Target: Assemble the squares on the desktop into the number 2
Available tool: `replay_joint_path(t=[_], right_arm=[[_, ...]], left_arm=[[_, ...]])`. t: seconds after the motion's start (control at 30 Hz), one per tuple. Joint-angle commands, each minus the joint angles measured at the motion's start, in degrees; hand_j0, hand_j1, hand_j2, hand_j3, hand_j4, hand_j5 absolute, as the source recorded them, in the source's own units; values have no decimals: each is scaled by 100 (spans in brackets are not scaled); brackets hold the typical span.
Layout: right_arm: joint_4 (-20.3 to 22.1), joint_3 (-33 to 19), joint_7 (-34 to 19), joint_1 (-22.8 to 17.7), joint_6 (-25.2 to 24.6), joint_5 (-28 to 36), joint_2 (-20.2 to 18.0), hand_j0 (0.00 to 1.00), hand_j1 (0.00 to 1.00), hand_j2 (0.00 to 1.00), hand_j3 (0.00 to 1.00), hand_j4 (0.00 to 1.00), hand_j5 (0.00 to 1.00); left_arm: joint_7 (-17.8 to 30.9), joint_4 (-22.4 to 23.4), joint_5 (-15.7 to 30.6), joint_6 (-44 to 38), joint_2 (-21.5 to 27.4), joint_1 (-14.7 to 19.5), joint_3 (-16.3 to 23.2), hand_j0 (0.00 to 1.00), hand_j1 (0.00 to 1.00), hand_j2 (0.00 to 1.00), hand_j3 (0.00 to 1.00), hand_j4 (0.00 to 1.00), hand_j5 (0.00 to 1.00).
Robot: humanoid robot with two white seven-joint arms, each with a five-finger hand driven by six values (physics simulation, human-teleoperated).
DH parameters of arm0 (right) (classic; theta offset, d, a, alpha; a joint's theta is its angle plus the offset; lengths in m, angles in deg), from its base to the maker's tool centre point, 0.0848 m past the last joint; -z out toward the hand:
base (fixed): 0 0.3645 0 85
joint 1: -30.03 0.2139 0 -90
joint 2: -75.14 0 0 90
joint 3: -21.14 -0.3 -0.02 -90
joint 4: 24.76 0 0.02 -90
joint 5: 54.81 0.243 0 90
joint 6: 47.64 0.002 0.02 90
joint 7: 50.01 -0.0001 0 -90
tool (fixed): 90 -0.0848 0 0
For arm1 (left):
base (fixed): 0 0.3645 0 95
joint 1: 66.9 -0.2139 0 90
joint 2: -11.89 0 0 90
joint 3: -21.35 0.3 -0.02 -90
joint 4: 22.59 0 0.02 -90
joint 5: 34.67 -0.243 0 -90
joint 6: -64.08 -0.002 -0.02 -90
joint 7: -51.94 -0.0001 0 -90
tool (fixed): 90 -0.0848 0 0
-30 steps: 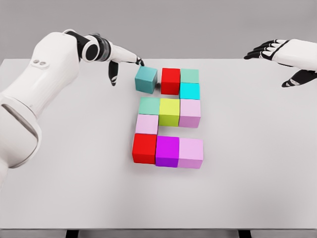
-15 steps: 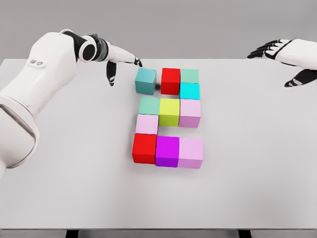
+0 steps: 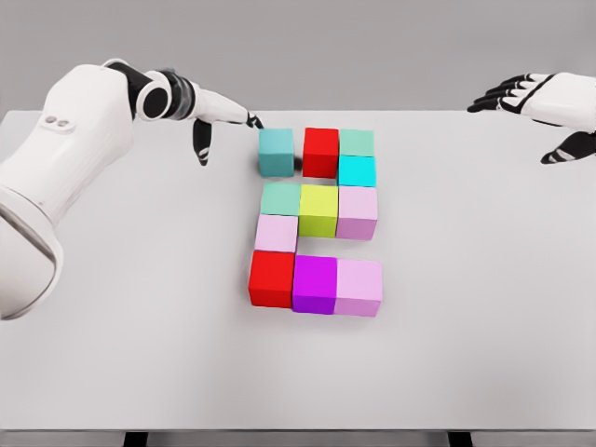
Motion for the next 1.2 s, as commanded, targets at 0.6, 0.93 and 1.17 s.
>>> replay_joint_path(t=[0.6, 0.93, 1.17], right_arm=[[863, 98, 3, 44, -18, 33, 83, 100, 100, 100, 100, 100, 100], [810, 89, 3, 158, -18, 33, 338, 100, 100, 100, 100, 100, 100], [801, 98, 3, 123, -18, 33, 337, 100, 100, 100, 100, 100, 100]], left_arm=[[-2, -132, 279, 915, 512, 44, -25, 100, 100, 100, 100, 100, 100], [-2, -123, 288, 1021, 512, -79, 11, 100, 100, 100, 100, 100, 100], [-2, -123, 270, 1021, 468, -167, 11, 100, 100, 100, 100, 100, 100]])
